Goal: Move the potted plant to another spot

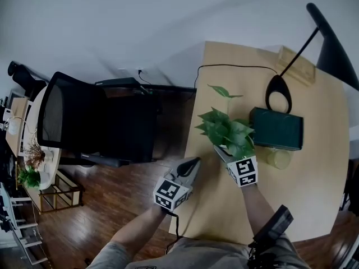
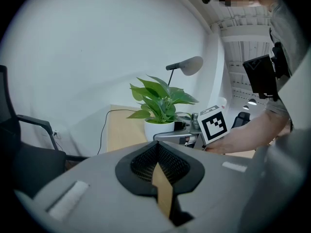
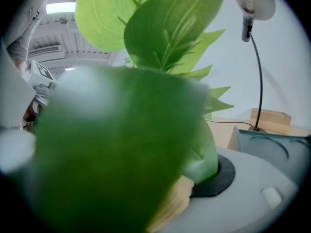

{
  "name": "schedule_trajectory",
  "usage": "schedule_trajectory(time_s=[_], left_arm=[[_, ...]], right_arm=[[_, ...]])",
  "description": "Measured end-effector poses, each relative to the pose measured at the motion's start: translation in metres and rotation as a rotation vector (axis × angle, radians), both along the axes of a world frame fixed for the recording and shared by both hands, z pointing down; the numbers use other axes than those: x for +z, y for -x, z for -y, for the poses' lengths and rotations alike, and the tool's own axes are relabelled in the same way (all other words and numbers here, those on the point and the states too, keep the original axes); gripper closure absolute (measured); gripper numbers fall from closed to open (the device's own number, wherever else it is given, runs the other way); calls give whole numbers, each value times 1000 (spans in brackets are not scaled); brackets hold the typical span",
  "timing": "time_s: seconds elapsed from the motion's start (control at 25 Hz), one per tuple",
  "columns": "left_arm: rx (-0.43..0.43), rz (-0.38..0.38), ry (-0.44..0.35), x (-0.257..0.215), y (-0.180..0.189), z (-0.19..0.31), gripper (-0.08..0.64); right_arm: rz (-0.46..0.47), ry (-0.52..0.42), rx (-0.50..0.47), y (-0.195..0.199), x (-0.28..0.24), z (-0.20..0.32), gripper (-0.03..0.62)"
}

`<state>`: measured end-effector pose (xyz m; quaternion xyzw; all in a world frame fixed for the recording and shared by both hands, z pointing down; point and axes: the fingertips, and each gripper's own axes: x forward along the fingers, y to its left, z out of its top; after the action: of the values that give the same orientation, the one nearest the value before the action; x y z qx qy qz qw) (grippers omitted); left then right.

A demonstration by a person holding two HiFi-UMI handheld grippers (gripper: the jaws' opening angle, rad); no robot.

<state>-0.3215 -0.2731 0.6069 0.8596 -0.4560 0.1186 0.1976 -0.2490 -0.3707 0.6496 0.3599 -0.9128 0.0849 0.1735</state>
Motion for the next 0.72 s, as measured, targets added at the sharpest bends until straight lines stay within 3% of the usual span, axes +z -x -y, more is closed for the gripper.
schedule_trajectory(time_s=[0.72], left_arm=[[-3,-18,39,10,6,-15,558]], right_arm=[[-45,18,55,5,28,6,147]])
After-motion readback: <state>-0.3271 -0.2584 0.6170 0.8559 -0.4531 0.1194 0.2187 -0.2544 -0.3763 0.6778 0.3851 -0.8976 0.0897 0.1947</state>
